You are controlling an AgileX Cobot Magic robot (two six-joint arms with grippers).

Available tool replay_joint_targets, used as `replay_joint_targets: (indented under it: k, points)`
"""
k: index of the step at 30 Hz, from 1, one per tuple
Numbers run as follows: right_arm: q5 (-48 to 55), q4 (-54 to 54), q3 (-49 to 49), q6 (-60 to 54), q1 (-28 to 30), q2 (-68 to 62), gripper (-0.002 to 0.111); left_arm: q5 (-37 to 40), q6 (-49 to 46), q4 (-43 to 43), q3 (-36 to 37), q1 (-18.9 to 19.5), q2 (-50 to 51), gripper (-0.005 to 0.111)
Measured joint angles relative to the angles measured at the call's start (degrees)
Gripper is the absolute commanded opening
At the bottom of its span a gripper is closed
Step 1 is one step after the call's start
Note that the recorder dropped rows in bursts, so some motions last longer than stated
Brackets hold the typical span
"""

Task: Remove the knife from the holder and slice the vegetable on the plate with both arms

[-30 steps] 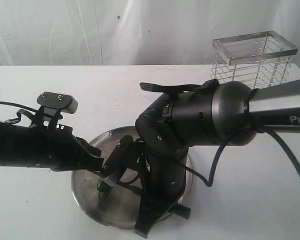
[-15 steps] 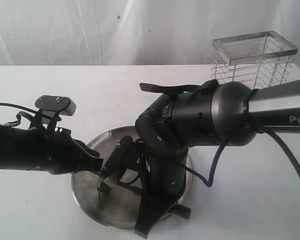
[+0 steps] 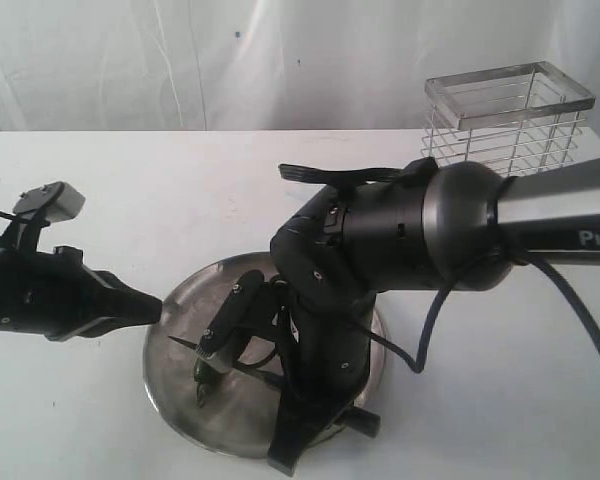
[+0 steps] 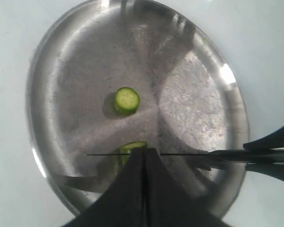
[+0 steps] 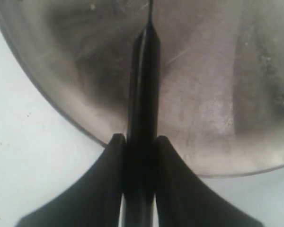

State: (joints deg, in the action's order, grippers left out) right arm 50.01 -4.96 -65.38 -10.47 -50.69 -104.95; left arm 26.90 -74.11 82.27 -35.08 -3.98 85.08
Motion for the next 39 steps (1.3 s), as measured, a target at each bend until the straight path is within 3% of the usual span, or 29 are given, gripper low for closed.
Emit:
replay_joint_targets:
  k: [14, 34, 39]
  points:
    - [0.0, -0.5, 0.0, 0.0, 0.0, 0.0, 0.0, 2.8, 0.4, -0.5, 0.0, -0.1, 4.7, 0.0]
    - [-0.1, -0.6, 0.0, 0.2, 0.0, -1.7, 0.0, 2.1, -3.6, 6.1, 0.0, -0.1, 5.2, 0.0]
    - [-0.1, -0.7, 0.0, 0.2, 0.0, -1.7, 0.0, 2.1, -6.8, 9.2, 0.0, -2.0, 8.7, 0.0]
